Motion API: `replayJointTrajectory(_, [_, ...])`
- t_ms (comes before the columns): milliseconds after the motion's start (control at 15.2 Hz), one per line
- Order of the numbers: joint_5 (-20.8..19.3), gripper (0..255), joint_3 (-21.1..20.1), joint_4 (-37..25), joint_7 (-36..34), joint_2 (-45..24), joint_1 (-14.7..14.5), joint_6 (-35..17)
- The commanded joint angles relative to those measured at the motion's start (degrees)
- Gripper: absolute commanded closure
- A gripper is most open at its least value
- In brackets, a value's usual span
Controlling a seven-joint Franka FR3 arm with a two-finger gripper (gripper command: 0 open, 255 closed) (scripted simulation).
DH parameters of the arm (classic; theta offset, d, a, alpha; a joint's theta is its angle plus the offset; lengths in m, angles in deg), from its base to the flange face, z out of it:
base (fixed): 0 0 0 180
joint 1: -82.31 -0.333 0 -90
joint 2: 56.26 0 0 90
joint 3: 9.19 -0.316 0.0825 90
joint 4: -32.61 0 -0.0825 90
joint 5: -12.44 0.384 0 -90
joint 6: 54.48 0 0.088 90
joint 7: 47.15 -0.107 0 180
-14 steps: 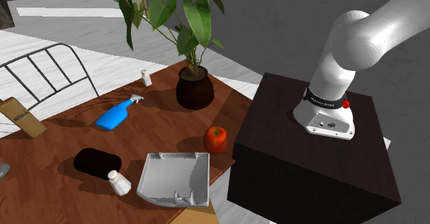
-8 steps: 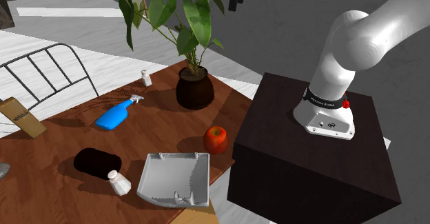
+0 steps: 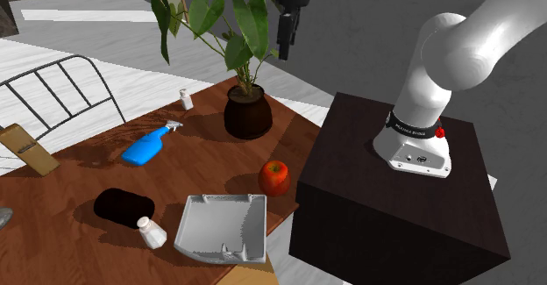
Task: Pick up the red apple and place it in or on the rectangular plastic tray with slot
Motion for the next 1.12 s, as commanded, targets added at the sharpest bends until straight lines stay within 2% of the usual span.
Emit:
replayJointTrajectory(0, [0.5, 0, -1.1, 2.0, 0.1, -2.4, -1.0, -4.0])
replayJointTrajectory(660, [1.2, 0, -7.4, 5.8, -0.7, -19.8, -4.8, -22.7])
replayJointTrajectory(858, [-0.1, 0, -9.3, 5.6, -1.8, -26.4, -5.4, -28.3])
replayJointTrajectory(1056, [-3.0, 0, -11.1, 4.9, -4.0, -33.5, -5.7, -33.7])
